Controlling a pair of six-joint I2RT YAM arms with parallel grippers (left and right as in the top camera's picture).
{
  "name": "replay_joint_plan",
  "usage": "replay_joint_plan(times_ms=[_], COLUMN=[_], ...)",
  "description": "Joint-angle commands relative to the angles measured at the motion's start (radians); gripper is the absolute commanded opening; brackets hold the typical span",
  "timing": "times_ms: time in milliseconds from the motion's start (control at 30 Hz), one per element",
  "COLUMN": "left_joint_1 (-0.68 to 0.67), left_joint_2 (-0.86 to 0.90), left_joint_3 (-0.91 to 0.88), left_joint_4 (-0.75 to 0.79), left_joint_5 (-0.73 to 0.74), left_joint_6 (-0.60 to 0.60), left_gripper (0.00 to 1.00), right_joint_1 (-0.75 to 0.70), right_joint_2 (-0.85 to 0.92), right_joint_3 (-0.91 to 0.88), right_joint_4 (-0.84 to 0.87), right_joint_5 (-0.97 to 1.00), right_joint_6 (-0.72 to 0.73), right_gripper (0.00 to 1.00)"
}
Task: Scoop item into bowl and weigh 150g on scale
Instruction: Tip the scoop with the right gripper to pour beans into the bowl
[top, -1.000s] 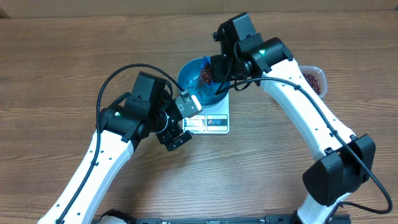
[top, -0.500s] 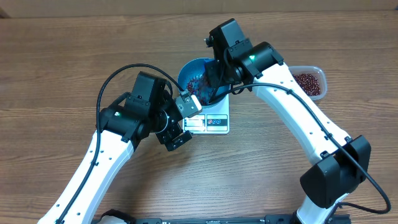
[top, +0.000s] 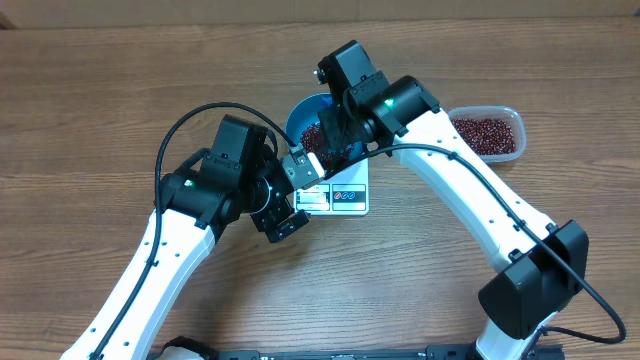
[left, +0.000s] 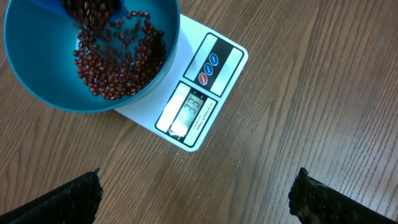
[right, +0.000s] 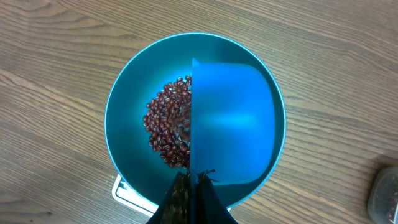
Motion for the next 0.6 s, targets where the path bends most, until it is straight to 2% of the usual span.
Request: replay_joint_plan(times_ms=[0, 567], left_joint_1=[0.003, 0.003], left_joint_2=[0.005, 0.005], left_joint_3=[-0.005, -0.005], left_joint_4=[0.004, 0.004], left_joint_5=[0.008, 0.008], left_joint_6=[0.019, 0.019], left_gripper=[1.0, 1.0], right_joint_1=[0.011, 0.055], right_joint_2=[-0.011, -0.011], right_joint_3=[0.034, 0.034], right_joint_4=[0.003, -0.011], right_joint_5=[0.04, 0.148], right_joint_6=[-0.022, -0.022], right_gripper=[0.04, 0.04])
